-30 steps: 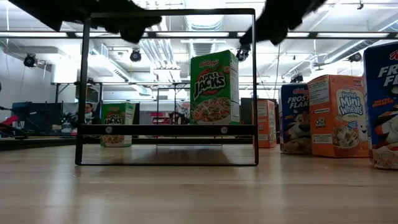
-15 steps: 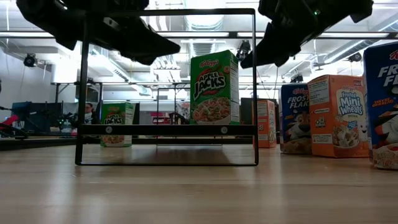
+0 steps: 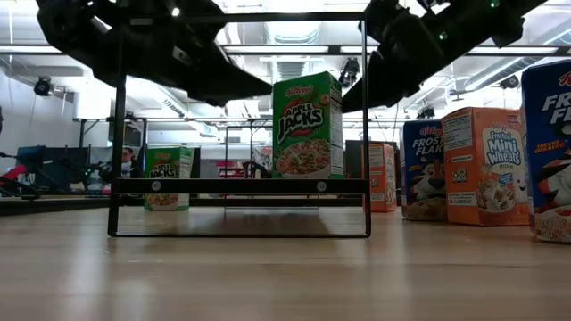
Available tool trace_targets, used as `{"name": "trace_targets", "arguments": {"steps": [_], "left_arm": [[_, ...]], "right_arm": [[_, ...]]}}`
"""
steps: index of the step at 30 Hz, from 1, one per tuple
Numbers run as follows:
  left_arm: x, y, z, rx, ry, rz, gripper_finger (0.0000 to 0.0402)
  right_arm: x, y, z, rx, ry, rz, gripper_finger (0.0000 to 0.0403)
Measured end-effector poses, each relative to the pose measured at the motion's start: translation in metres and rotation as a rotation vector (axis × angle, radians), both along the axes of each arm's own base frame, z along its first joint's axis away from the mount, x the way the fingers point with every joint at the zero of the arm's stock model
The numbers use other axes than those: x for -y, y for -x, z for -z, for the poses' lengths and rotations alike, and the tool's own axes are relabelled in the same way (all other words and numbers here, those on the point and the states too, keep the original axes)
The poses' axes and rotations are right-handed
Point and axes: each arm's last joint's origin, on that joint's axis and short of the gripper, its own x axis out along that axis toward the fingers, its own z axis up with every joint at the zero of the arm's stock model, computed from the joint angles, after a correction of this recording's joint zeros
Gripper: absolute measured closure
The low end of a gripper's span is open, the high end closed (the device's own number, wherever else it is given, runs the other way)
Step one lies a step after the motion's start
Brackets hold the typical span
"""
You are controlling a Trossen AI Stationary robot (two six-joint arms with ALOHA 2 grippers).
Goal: Stack cereal on shelf
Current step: Put the top right green cereal box on the shelf
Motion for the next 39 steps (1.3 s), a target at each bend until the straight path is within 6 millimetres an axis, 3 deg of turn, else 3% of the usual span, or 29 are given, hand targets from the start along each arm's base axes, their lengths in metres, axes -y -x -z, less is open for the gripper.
{"name": "trace_targets", "arguments": {"steps": [13, 20, 28, 39], "left_arm": [[-0.005, -0.001, 0.001, -0.001, -0.01, -0.083, 0.0401], [-0.006, -0.001, 0.001, -0.004, -0.024, -0.093, 0.0401], [-0.018, 0.0, 0.0, 0.003, -0.121, -0.245, 0.0401], [-0.021, -0.012, 0.008, 0.095, -0.091, -0.249, 0.0401]], "right_arm": [[-0.007, 0.002, -0.005, 0.004, -0.102, -0.142, 0.0394], [-0.006, 0.002, -0.004, -0.001, -0.108, -0.108, 0.0394], [-0.001, 0.003, -0.004, -0.007, 0.016, -0.007, 0.0394], [0.006, 0.001, -0.005, 0.014, 0.046, 0.029, 0.0394]]}}
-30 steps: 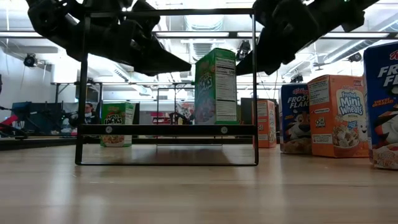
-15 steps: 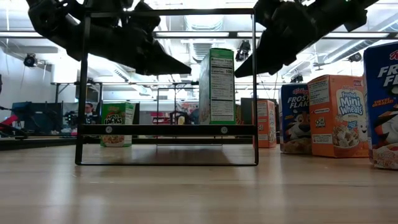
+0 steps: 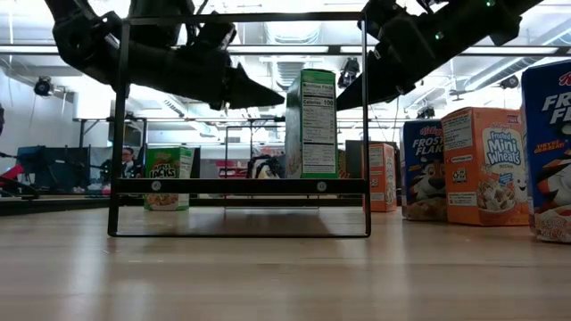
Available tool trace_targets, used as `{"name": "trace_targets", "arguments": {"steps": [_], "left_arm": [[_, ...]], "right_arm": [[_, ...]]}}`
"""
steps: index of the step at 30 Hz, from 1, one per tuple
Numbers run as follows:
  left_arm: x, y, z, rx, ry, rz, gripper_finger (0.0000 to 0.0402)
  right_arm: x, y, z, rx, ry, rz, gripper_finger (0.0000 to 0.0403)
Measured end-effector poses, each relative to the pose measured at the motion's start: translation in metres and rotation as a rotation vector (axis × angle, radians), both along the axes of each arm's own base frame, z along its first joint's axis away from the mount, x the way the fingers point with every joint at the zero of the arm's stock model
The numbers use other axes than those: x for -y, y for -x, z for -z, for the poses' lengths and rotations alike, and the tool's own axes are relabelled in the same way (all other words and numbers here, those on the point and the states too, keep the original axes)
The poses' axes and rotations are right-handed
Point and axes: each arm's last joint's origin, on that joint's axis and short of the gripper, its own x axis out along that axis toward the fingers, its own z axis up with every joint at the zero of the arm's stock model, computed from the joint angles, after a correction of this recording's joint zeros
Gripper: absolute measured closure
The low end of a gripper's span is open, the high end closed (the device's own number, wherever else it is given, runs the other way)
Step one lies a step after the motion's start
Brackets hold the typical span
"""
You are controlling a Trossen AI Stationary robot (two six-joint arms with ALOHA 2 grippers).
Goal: Stack cereal on shelf
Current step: Put the top right green cereal box on the shelf
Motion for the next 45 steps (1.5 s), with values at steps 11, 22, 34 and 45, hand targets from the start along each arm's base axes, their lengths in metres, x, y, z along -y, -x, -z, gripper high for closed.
{"name": "trace_targets", "arguments": {"steps": [11, 22, 34, 45], "left_arm": [[0.001, -0.006, 0.014, -0.006, 0.053, 0.027, 0.0401], [0.004, -0.006, 0.013, 0.012, 0.113, 0.096, 0.0401], [0.007, -0.006, 0.013, 0.018, 0.152, 0.129, 0.0401], [0.01, -0.006, 0.012, 0.02, 0.168, 0.154, 0.0401]], "right_arm": [[-0.003, 0.0, 0.0, -0.002, -0.048, -0.065, 0.0394], [-0.017, 0.001, 0.0, -0.001, -0.111, -0.148, 0.0394], [-0.033, 0.003, -0.003, 0.034, -0.119, -0.206, 0.0394], [-0.039, 0.004, -0.004, 0.046, -0.124, -0.229, 0.0394]]}}
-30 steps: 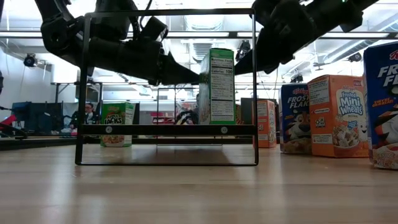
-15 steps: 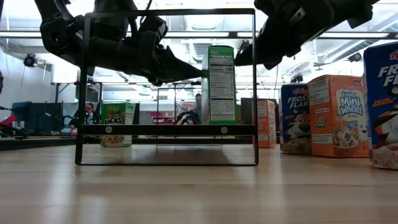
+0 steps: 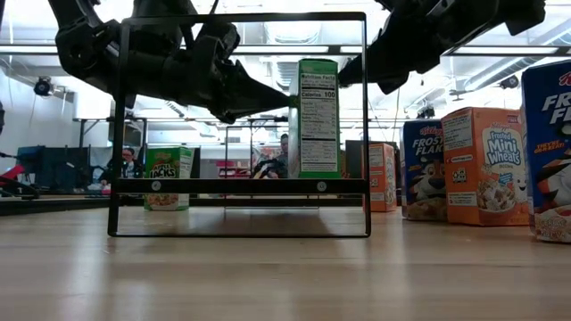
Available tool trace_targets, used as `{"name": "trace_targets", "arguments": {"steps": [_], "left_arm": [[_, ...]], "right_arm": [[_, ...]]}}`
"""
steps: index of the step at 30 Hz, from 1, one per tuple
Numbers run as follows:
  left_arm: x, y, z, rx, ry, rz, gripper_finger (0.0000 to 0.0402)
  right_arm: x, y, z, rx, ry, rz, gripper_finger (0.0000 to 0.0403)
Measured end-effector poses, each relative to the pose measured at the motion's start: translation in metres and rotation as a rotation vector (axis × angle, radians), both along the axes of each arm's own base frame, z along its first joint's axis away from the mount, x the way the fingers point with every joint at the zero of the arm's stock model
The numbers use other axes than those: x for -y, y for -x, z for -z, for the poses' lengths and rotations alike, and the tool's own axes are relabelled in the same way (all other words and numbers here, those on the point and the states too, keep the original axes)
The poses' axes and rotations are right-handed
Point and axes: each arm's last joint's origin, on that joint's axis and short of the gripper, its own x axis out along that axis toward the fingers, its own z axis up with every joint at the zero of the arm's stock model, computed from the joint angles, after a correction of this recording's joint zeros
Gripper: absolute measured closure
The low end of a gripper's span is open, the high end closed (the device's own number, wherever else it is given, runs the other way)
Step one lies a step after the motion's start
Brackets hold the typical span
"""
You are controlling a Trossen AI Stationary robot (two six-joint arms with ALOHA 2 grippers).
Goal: Stack cereal on shelf
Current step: Put the top right green cereal box on the shelf
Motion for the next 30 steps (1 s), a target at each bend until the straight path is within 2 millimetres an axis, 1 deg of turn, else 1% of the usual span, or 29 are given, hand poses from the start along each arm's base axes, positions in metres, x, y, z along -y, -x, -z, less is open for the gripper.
{"name": "trace_targets", "arguments": {"steps": [12, 17, 21, 25, 28, 30], "left_arm": [[0.0, -0.001, 0.003, -0.001, -0.011, 0.0, 0.0401], [0.0, 0.003, -0.008, 0.0, -0.039, 0.003, 0.0401], [0.0, 0.012, -0.013, -0.083, -0.078, 0.012, 0.0401], [0.002, 0.016, -0.015, -0.117, -0.076, 0.096, 0.0401], [0.004, 0.015, -0.016, -0.089, -0.069, 0.171, 0.0401], [0.004, 0.012, -0.015, -0.071, -0.07, 0.174, 0.0401]], "right_arm": [[0.0, 0.0, 0.0, 0.003, 0.014, -0.006, 0.0394], [0.0, 0.0, 0.0, 0.0, 0.017, -0.006, 0.0394], [0.001, 0.0, 0.0, -0.003, 0.03, -0.004, 0.0394], [0.001, 0.0, 0.0, -0.002, 0.035, -0.006, 0.0394], [0.001, 0.0, -0.001, -0.001, 0.036, -0.006, 0.0394], [0.001, 0.0, -0.001, -0.001, 0.038, -0.007, 0.0394]]}}
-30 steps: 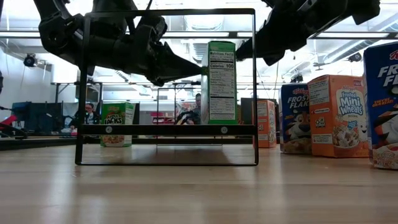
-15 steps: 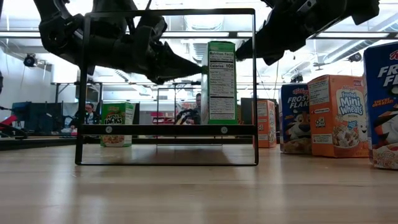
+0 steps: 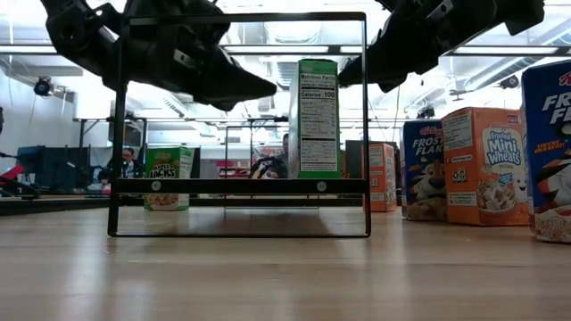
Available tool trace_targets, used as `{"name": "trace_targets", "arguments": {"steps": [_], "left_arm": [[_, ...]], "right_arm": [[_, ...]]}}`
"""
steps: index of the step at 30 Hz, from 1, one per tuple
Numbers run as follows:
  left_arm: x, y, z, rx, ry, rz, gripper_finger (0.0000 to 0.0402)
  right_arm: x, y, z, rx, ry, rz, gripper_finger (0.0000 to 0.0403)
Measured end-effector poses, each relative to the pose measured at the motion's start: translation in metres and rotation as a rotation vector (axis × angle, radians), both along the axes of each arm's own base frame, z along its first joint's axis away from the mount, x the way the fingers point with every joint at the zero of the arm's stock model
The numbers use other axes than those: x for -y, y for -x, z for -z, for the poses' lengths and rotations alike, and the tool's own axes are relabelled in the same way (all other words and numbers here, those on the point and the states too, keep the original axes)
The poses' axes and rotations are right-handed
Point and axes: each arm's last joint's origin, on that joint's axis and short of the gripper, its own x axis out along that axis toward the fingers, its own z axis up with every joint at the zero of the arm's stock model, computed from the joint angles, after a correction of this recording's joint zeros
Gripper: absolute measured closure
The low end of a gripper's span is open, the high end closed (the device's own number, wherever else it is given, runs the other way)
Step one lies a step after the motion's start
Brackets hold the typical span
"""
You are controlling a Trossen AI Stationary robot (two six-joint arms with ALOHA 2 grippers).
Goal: Stack cereal on shelf
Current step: Put the top right green cereal box on the shelf
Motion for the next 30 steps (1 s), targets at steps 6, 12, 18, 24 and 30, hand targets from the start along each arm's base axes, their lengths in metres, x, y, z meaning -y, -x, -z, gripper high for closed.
{"name": "trace_targets", "arguments": {"steps": [6, 12, 18, 24, 30], "left_arm": [[-0.001, -0.006, 0.007, 0.032, -0.011, -0.02, 0.0401], [-0.002, -0.009, 0.009, 0.057, -0.015, -0.05, 0.0401], [-0.001, -0.017, 0.016, 0.068, -0.014, -0.049, 0.0401], [-0.001, -0.023, 0.013, 0.077, -0.014, -0.049, 0.0401], [-0.001, -0.022, 0.013, 0.069, -0.002, -0.051, 0.0401]], "right_arm": [[0.0, 0.0, 0.0, 0.0, 0.0, 0.001, 0.0394], [0.0, 0.0, 0.0, 0.0, 0.001, 0.001, 0.0394], [0.0, 0.0, 0.0, 0.0, 0.001, 0.002, 0.0394], [0.001, 0.0, 0.0, 0.0, 0.001, 0.003, 0.0394], [0.001, 0.0, 0.0, 0.001, 0.012, 0.007, 0.0394]]}}
